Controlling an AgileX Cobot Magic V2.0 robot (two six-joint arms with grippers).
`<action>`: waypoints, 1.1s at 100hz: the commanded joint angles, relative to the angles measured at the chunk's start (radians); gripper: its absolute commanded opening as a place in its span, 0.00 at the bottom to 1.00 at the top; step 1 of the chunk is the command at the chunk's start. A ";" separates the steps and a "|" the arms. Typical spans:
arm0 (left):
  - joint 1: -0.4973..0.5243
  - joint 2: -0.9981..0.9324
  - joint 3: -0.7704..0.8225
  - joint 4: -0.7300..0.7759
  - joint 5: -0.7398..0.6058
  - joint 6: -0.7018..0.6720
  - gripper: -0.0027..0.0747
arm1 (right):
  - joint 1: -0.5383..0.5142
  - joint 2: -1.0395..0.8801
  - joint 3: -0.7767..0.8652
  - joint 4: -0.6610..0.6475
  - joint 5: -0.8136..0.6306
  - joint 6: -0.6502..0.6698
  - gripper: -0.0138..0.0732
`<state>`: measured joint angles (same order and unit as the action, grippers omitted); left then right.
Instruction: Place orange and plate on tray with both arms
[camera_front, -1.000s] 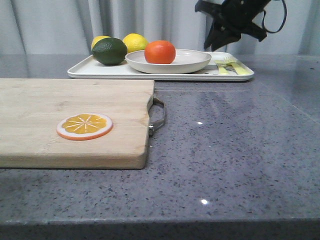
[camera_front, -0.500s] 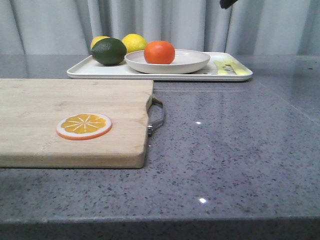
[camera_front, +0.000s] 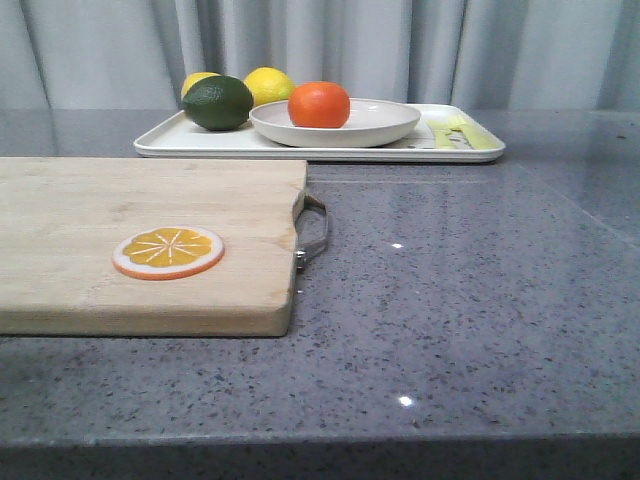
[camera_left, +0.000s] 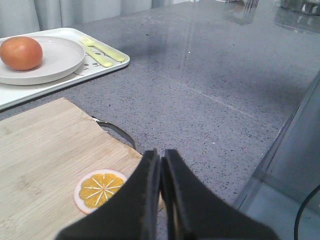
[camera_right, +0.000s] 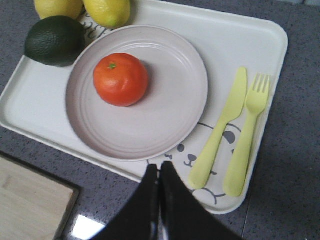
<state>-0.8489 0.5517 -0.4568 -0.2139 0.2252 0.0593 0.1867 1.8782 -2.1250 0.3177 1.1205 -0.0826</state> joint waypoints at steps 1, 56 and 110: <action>-0.007 0.000 -0.030 -0.008 -0.076 0.002 0.01 | 0.009 -0.108 0.023 0.007 -0.057 -0.010 0.08; -0.007 0.000 -0.030 -0.011 -0.107 0.002 0.01 | 0.026 -0.681 0.827 0.005 -0.422 -0.011 0.08; -0.007 0.000 -0.027 -0.012 -0.108 0.002 0.01 | 0.026 -1.182 1.322 -0.004 -0.564 -0.070 0.08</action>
<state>-0.8489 0.5517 -0.4561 -0.2139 0.2030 0.0593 0.2130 0.7584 -0.8204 0.3091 0.6404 -0.1362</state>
